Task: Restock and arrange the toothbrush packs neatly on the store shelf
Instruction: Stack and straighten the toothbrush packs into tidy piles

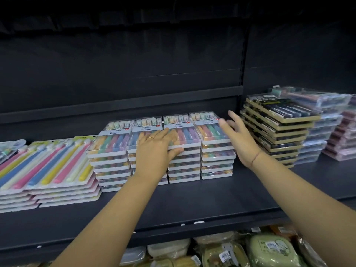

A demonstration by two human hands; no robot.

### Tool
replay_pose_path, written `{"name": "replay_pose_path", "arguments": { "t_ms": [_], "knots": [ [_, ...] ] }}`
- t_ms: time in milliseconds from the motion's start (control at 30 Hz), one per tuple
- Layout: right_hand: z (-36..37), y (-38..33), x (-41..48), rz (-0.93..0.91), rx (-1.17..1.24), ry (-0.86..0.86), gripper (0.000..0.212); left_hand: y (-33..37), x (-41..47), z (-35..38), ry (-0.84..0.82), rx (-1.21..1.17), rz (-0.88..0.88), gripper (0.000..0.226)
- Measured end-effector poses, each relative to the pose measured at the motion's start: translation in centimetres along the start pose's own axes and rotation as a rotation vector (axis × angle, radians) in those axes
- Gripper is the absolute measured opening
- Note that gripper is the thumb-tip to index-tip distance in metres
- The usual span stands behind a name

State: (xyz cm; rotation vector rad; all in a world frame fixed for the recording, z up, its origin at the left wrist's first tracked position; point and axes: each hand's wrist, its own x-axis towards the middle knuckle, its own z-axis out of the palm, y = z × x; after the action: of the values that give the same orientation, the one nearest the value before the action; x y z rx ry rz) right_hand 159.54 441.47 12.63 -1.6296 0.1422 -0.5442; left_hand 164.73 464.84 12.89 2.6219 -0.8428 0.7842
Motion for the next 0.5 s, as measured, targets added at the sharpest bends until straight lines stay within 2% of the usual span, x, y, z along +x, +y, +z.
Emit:
{"name": "replay_pose_path", "arguments": {
  "t_ms": [67,233,333,433,500],
  "knots": [
    [-0.1,0.4,-1.7,-0.09,-0.098,-0.056,0.092,-0.1,0.5,-0.7,-0.028,-0.031,-0.004,0.058],
    [0.3,1.6,-2.3,-0.205,-0.275,-0.035,0.09,0.2,0.8,-1.4,-0.055,-0.043,0.0,0.061],
    [0.2,1.8,-2.1,-0.189,-0.291,-0.035,0.103,1.3,1.0,-0.9,-0.129,0.106,0.028,0.079],
    [-0.8,2.5,-2.5,-0.094,-0.243,-0.125,0.123,3.0,1.4,-0.2,-0.147,0.132,0.102,0.089],
    [-1.6,3.4,-3.0,-0.069,-0.249,-0.199,0.12,4.0,2.0,0.1,-0.157,0.092,0.176,0.088]
  ]
}}
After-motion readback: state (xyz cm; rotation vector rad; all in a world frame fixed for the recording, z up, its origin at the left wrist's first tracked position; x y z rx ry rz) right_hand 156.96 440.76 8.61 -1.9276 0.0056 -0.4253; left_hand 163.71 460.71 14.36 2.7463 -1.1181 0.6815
